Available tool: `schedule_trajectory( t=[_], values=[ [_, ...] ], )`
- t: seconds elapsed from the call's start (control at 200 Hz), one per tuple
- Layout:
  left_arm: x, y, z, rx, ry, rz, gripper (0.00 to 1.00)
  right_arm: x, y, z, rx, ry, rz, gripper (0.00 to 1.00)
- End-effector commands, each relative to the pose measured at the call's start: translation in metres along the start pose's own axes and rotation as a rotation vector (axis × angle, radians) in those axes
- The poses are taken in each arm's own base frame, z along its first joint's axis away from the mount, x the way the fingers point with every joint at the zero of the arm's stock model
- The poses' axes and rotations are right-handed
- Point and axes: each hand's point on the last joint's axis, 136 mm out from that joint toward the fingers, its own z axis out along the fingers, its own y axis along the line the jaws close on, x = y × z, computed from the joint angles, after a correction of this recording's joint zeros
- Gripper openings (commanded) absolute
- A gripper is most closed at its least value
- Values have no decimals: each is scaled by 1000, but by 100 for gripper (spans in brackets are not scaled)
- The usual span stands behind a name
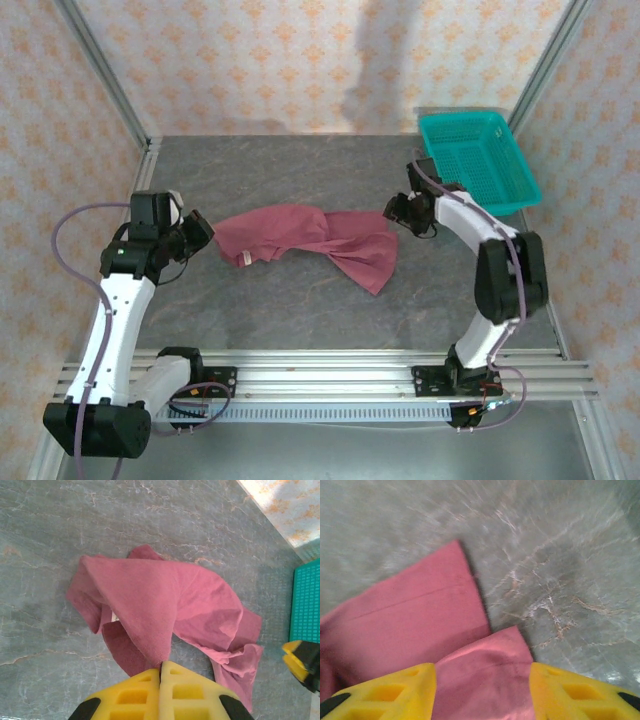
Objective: Fold and stack the t-shirts
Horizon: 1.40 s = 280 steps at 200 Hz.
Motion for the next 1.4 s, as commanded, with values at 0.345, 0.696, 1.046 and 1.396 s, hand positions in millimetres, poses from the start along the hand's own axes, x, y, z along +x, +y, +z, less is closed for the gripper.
schedule_trajectory(
  t=[0.345,0.696,1.046,1.396],
  values=[
    [8,10,2,-20,8,6,0,4,-15,34,80,66,59,46],
    [5,8,8,-20,18,12,0,-4,-9,49,64,65,83,40],
    [3,9,12,-30,19,23,0,-14,-4,46,62,43,91,0],
    [-30,-14,-3,-16,-59,66,0,-58,41,-62,-80,-192,70,0]
  ],
)
